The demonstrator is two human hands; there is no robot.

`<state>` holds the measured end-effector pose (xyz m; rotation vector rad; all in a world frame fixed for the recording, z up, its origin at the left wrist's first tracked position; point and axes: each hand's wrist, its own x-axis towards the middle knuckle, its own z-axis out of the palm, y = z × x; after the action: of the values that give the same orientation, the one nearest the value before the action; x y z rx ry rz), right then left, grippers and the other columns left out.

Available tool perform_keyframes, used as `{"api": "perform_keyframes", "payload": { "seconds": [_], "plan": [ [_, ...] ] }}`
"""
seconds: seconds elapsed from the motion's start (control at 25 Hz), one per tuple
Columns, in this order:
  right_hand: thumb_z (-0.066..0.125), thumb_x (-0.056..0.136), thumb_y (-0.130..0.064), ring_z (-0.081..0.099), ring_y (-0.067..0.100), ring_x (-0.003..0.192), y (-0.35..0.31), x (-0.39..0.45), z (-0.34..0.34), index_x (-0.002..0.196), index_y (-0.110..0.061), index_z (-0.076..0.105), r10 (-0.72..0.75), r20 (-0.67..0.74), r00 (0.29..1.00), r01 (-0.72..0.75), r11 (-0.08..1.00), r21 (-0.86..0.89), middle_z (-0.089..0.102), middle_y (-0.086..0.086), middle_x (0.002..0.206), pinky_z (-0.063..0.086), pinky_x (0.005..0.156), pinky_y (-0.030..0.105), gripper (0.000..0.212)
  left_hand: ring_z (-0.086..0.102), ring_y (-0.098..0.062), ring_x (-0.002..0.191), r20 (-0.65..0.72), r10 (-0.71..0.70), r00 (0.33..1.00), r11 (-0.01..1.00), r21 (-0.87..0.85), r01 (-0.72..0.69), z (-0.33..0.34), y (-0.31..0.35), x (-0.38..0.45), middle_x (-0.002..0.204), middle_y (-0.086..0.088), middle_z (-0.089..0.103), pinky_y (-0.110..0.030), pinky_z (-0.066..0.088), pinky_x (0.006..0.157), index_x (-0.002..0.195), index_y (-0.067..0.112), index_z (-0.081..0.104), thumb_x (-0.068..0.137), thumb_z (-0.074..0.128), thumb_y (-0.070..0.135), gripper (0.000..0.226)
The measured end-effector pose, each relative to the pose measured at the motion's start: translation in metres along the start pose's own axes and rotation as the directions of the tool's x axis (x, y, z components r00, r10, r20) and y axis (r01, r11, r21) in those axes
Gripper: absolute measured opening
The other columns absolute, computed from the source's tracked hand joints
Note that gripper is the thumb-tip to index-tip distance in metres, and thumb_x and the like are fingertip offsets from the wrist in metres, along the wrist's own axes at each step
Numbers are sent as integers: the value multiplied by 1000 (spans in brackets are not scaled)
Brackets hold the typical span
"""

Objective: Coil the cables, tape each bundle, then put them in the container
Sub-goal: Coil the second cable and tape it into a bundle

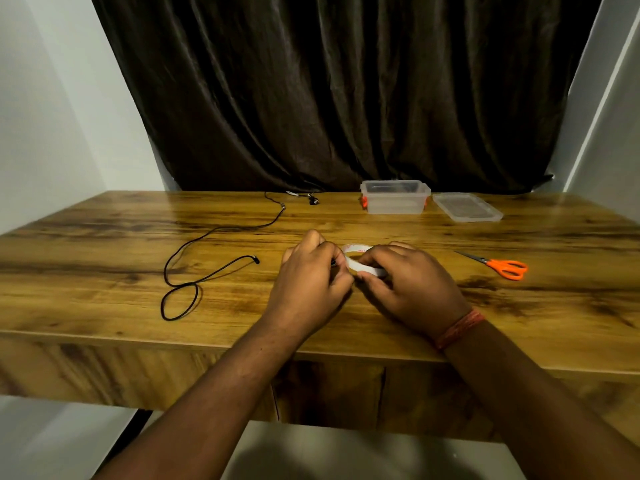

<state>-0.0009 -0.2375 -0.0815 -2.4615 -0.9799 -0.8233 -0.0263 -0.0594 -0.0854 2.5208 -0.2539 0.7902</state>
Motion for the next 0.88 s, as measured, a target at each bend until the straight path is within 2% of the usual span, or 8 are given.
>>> {"api": "perform_keyframes", "payload": {
  "seconds": [0.16, 0.28, 0.36, 0.44, 0.56, 0.68, 0.88],
  "plan": [
    [64, 89, -32, 59, 16, 86, 0, 0, -1, 99, -20, 63, 26, -13, 1000, -26, 1000, 7, 67, -3, 92, 44, 69, 29, 15, 47, -16, 92, -41, -72, 997, 996, -64, 69, 1, -5, 4, 96, 8, 41, -34, 44, 74, 86, 29, 51, 86, 48, 37, 8],
    [63, 89, -32, 58, 15, 85, 3, 0, -3, 99, -21, 63, 61, -28, 998, -61, 998, 3, 67, -4, 93, 38, 68, 25, 15, 48, -14, 94, -69, -74, 995, 987, -150, 63, 2, -9, 5, 97, 9, 42, -39, 49, 80, 90, 29, 55, 88, 47, 41, 15],
    [63, 89, -33, 58, 15, 83, 3, 0, -1, 96, -21, 62, 49, -26, 998, -49, 999, -6, 66, -4, 89, 38, 66, 26, 14, 47, -12, 98, -18, -26, 999, 996, -81, 25, 3, -6, 4, 102, 10, 40, -32, 47, 79, 103, 29, 58, 92, 50, 51, 26],
    [62, 90, -34, 58, 16, 81, 1, 0, 1, 96, -21, 62, 31, -18, 999, -31, 999, -30, 65, -4, 87, 38, 65, 26, 14, 46, -12, 98, -7, 14, 1000, 1000, -2, -14, 5, -5, 3, 104, 9, 40, -29, 43, 77, 112, 26, 60, 93, 53, 51, 32],
    [62, 91, -34, 59, 17, 83, -1, 0, 2, 101, -21, 63, 22, -15, 1000, -23, 998, -59, 68, -2, 90, 37, 67, 24, 17, 43, -7, 90, -43, 81, 996, 996, 33, -80, 5, -6, 2, 99, 10, 41, -29, 41, 77, 105, 25, 64, 96, 56, 41, 20],
    [64, 90, -32, 61, 17, 85, -3, 0, 1, 103, -20, 64, 26, -27, 999, -28, 998, -53, 69, -2, 93, 34, 70, 21, 17, 44, -7, 87, -46, 79, 996, 997, -11, -80, 5, -6, 1, 95, 12, 41, -28, 41, 74, 96, 27, 62, 95, 57, 36, 10],
    [61, 90, -34, 59, 18, 84, -2, 0, 1, 99, -21, 61, 35, -4, 999, -35, 998, -48, 66, -2, 90, 43, 69, 29, 16, 49, -11, 88, -43, 39, 998, 995, -85, -43, 5, -7, 3, 94, 12, 40, -34, 48, 73, 93, 31, 58, 94, 56, 35, 5]
  ]
}}
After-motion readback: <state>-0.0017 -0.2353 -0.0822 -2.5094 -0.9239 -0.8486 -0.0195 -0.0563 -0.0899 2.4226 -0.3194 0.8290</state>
